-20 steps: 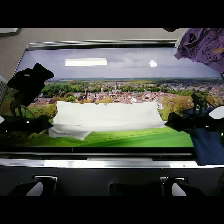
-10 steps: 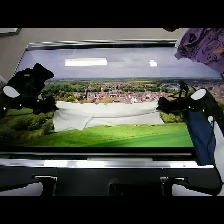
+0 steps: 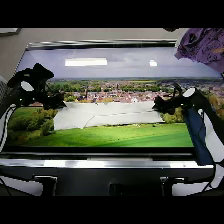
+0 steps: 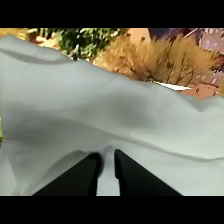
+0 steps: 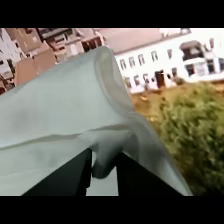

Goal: Fold the clothes and pants, and hang the long-sleeved shirts on hangers.

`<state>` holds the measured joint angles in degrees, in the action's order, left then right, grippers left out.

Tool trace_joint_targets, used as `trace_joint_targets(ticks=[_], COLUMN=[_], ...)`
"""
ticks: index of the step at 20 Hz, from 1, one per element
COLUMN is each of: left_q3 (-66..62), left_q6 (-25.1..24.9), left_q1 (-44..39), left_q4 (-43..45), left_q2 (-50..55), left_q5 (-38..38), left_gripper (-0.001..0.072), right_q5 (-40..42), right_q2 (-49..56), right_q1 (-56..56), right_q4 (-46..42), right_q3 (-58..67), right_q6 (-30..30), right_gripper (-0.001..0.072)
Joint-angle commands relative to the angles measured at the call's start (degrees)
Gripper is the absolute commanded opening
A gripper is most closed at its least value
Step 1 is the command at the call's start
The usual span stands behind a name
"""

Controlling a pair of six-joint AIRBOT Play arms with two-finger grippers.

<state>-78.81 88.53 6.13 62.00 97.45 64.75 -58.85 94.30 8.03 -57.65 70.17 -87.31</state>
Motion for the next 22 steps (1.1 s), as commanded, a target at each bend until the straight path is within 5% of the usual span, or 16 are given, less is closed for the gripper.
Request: trace_joint_targets(ticks=[1,3,4,5,6,8,13,22], left_q3=[-0.68,-0.7,-0.7,-0.7,-0.7,-0.7,-0.7,-0.63], left_q6=[0.61,0.61,0.63,0.61,0.63,0.63,0.68,1.73], left_q1=[-0.26,-0.22,-0.13,-0.02,0.15,0.63,0.92,1.01], left_q4=[-0.74,-0.68,-0.68,-0.66,-0.46,-0.46,-0.48,-0.46], left_q2=[0.59,-0.79,-1.7,-2.91,-4.11,-6.6,-8.98,-8.81], left_q5=[0.76,1.62,1.88,2.08,2.27,2.27,2.38,2.49], left_gripper=[0.0292,0.0462,0.0474,0.0475,0.0475,0.0475,0.0475,0.0475], right_q5=[-7.28,-10.62,-12.33,-14.43,-16.7,-17.97,-20.35,-18.88], right_q2=[-0.24,-2.67,-3.85,-4.63,-4.57,-3.28,5.68,15.26], right_q1=[0.0,0.0,0.0,0.0,0.46,3.89,15.47,12.66], right_q4=[-0.37,-4.42,-8.5,-13.84,-17.22,-12.92,12.46,14.53], right_q3=[0.37,2.36,4.46,7.39,10.29,13.27,13.31,13.31], right_q6=[-0.66,-3.5,-6.58,-9.99,-10.88,-9.81,3.54,7.93], right_gripper=[0.0265,0.0385,0.0399,0.0518,0.0554,0.0609,0.061,0.0654])
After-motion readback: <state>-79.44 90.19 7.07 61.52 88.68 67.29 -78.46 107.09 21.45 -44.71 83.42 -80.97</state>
